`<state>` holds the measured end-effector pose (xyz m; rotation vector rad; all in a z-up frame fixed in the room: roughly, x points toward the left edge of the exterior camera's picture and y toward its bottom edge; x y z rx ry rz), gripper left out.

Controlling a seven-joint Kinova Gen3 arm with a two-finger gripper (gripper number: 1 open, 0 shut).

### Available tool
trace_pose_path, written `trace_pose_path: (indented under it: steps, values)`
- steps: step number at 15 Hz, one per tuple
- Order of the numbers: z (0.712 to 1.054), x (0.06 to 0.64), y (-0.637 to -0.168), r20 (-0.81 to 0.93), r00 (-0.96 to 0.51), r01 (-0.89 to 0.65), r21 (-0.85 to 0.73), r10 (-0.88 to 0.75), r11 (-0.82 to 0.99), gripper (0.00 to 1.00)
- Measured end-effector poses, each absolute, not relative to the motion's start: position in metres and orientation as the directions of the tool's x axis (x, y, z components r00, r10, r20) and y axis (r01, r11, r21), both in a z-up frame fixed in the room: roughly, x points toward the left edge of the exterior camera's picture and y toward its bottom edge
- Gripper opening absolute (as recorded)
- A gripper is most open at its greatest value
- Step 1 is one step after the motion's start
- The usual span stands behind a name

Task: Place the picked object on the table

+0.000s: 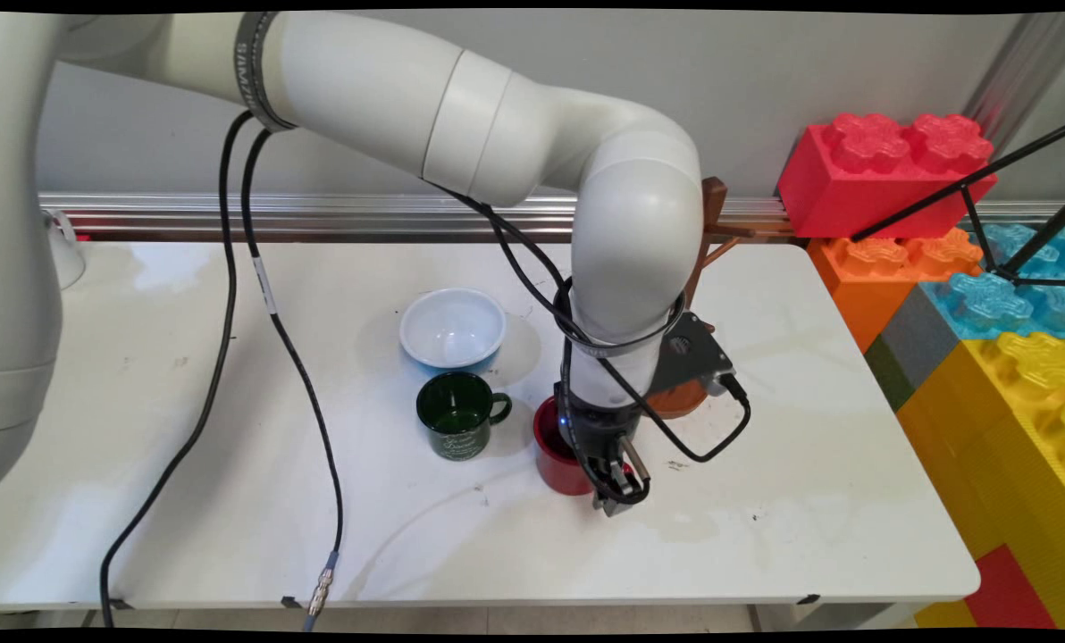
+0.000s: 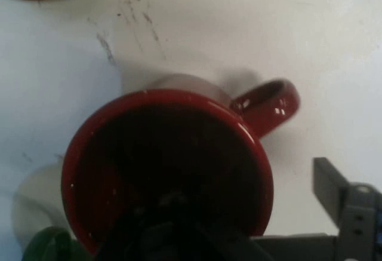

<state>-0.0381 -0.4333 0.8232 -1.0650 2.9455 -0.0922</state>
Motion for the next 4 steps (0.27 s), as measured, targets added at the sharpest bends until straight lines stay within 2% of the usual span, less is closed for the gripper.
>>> trace_pose_path:
  steps: [4]
  values:
    - [0.8225,-0.0367,-0.4356,0.04,-0.769,-0.64,-0.053,-0.639,0.767,1.0]
